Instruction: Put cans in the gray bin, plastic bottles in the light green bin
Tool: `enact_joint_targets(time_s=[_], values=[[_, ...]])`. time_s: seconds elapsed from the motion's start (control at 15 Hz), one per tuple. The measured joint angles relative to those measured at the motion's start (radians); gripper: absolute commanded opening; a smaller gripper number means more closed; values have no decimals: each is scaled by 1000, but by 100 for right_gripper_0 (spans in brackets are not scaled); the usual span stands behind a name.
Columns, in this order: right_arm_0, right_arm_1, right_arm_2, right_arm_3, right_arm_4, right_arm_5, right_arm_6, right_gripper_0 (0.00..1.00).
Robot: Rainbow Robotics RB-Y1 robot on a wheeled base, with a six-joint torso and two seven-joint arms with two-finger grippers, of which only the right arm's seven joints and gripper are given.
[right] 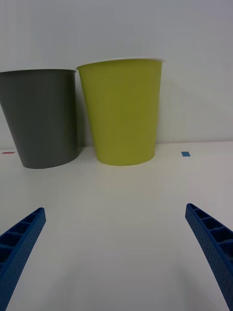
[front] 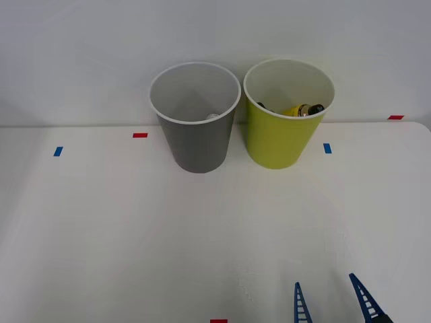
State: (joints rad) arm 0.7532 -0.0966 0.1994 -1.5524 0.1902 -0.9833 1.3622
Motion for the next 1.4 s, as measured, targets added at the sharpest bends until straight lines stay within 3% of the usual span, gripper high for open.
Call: enact_joint_targets(time_s=[1.4], values=[[0,0,0,0,0,0,0,100]])
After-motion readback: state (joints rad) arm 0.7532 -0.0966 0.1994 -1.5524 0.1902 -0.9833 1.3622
